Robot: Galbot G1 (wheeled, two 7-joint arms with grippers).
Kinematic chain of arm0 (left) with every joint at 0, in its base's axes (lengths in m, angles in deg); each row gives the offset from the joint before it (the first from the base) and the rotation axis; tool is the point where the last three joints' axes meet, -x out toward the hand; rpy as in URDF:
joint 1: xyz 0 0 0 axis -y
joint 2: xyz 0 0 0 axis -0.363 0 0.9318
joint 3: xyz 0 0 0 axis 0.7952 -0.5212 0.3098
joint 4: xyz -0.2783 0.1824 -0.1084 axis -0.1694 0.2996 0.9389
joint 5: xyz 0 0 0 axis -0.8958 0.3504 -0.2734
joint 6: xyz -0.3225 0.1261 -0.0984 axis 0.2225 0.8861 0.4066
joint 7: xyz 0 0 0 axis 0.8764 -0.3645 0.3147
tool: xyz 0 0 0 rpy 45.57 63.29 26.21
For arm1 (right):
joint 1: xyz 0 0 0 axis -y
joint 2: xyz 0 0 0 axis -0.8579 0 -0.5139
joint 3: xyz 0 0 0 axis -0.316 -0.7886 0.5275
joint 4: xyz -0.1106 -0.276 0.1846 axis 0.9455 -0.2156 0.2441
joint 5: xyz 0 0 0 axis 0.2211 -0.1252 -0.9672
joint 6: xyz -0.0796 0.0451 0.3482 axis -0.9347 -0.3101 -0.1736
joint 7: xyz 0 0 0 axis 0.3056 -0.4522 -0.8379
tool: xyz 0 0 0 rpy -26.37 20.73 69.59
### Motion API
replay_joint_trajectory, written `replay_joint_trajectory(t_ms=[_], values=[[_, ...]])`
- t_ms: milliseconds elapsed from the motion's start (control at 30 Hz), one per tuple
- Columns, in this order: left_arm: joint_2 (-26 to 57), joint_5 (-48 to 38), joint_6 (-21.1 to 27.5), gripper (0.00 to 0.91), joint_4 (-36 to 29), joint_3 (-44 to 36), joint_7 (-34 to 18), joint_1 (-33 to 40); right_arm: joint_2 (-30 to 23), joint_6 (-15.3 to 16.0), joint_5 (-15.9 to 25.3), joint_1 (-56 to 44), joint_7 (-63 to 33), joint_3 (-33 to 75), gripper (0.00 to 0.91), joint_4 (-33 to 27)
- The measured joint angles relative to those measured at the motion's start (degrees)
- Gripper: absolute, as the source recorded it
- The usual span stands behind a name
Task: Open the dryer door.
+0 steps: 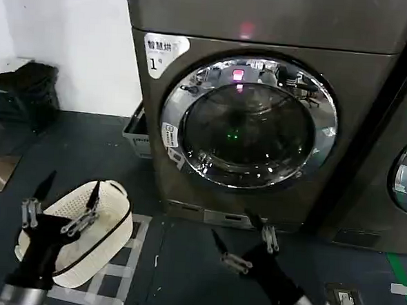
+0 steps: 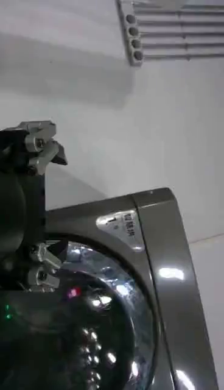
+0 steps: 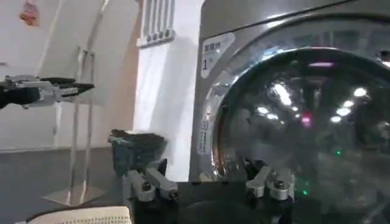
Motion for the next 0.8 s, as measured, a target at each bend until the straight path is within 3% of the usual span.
replay_joint_trajectory(t_ms=[233,400,667,800], values=[[0.0,0.1,-0.4,0.907,-0.4,0.1,-0.1,-0.4,2.4,2.4,-3.7,10.8,2.1,-3.8,0.907,-6.7],[0.0,1.1,-0.1,0.907,-0.3,-0.1,-0.9,-1.0,1.9,2.4,-7.8,20.8,3.5,-9.1,0.907,-12.3],[0.0,0.7,-0.4,0.907,-0.5,0.1,0.3,-1.0,-0.3,2.9,-9.1,32.1,4.3,-18.5,0.907,-21.2],[0.0,0.6,-0.5,0.907,-0.4,0.1,0.6,-1.3,-1.4,2.9,-7.8,36.1,4.4,-21.7,0.907,-25.5]])
